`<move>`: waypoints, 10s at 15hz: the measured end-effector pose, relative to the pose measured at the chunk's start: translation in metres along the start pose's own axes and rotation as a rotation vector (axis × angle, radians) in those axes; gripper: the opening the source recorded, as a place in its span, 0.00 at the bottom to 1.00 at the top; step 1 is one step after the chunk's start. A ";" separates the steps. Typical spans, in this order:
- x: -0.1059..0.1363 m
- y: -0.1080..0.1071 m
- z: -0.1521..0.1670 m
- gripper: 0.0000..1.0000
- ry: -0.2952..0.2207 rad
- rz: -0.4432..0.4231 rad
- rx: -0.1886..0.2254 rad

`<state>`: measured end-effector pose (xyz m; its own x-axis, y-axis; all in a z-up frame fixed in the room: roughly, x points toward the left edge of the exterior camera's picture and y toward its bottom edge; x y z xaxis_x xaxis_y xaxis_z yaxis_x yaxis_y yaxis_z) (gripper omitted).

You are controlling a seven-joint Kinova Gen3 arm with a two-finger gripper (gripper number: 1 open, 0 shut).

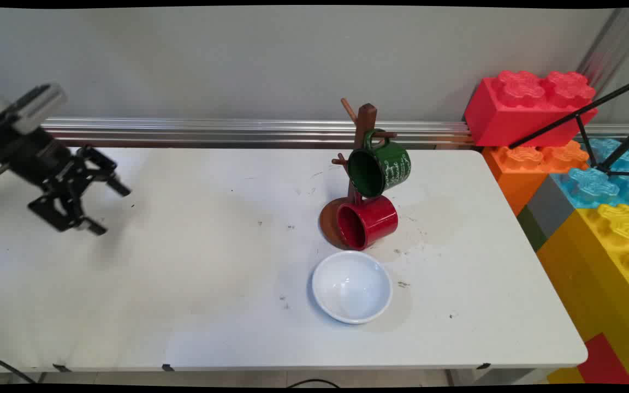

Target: Pick up the green mug from the rack, then place the picked object on the table

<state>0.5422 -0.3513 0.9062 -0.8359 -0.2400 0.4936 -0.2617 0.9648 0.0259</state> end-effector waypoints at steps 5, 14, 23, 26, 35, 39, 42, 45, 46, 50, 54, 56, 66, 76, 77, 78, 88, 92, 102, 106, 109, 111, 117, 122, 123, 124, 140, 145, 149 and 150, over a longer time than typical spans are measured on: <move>0.038 -0.003 -0.012 1.00 0.192 -0.026 0.027; 0.077 -0.001 -0.019 1.00 0.352 -0.069 0.037; 0.149 0.043 -0.006 1.00 0.391 -0.338 0.021; 0.172 0.059 0.005 1.00 0.394 -0.409 0.026; 0.237 0.083 0.046 1.00 0.419 -0.607 0.099; 0.261 0.085 0.069 1.00 0.406 -0.645 0.133; 0.274 0.087 0.084 1.00 0.380 -0.668 0.155; 0.284 0.088 0.097 1.00 0.349 -0.687 0.176; 0.288 0.089 0.102 1.00 0.336 -0.692 0.182; 0.309 0.086 0.123 1.00 0.298 -0.712 0.204; 0.326 0.081 0.136 1.00 0.283 -0.723 0.219; 0.333 0.078 0.141 1.00 0.279 -0.725 0.225; 0.364 0.057 0.172 1.00 0.318 -0.730 0.233; 0.377 0.036 0.198 1.00 0.387 -0.753 0.224; 0.377 0.035 0.199 1.00 0.390 -0.756 0.224; 0.377 0.034 0.200 1.00 0.393 -0.763 0.224; 0.372 0.032 0.212 1.00 0.434 -0.843 0.205; 0.369 0.032 0.218 1.00 0.451 -0.868 0.199; 0.365 0.033 0.220 0.00 0.471 -0.898 0.194; 0.360 0.033 0.220 0.00 0.468 -0.912 0.196; 0.357 0.034 0.220 0.00 0.466 -0.920 0.195; 0.356 0.034 0.219 0.00 0.466 -0.923 0.193; 0.358 0.040 0.214 0.00 0.486 -0.917 0.169; 0.363 0.043 0.205 0.00 0.509 -0.902 0.154; 0.364 0.045 0.203 0.00 0.514 -0.898 0.149; 0.366 0.047 0.200 0.00 0.519 -0.894 0.142; 0.375 0.097 0.152 0.00 0.536 -0.812 0.039; 0.348 0.099 0.126 0.00 0.473 -0.703 0.028; 0.324 0.099 0.100 0.00 0.408 -0.617 0.013; 0.320 0.098 0.095 0.00 0.397 -0.606 0.013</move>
<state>0.2032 -0.3438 0.9842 -0.3045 -0.6726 0.6745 -0.6313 0.6727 0.3859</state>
